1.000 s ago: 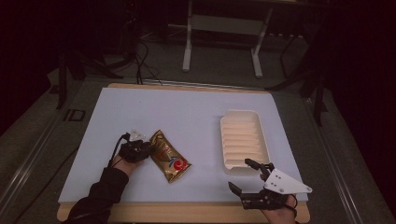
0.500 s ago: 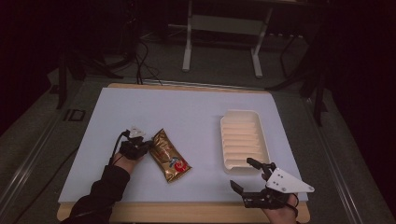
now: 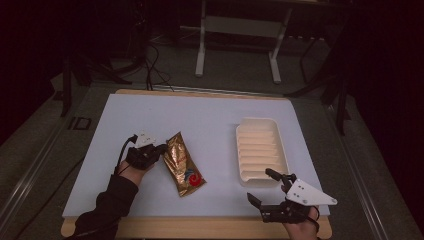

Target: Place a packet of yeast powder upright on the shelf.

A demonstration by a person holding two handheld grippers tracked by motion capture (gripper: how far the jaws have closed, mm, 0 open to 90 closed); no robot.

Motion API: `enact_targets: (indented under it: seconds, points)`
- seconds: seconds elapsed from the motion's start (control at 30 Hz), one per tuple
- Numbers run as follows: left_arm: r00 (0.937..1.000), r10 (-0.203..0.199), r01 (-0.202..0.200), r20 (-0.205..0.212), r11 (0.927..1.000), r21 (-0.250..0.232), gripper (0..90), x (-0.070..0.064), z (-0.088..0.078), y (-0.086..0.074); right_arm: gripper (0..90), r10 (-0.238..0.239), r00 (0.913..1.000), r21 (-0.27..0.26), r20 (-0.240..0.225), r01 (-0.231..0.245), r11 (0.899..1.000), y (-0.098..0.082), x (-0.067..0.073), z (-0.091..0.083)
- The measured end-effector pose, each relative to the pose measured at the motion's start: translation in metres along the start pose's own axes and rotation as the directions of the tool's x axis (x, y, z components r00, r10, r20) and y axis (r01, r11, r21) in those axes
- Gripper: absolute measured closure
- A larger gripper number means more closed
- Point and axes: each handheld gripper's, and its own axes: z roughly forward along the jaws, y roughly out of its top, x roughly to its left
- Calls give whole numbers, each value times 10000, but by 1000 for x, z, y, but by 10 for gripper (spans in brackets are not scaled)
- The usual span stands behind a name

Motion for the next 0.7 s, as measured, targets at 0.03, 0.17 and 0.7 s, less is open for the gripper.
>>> enact_targets:
  seconds: [0.03, 0.17, 0.7]
  points:
    - [10000, -33, 34, 78, 9999, -101, 890, -1, -2, 2, 108, -35, 10000, 28, -1, 35, 10000, 0, 0, -1]
    - [9997, 97, -88, 213, 9991, -404, 890, -7, -11, 7, 109, 49, 10000, -70, -72, -49, 10000, 0, -1, -2]
    - [9787, 1605, -1398, 1278, 9776, -1571, 893, -54, -46, 37, 146, -232, 9991, -494, 357, 249, 9985, 3, -8, -6]
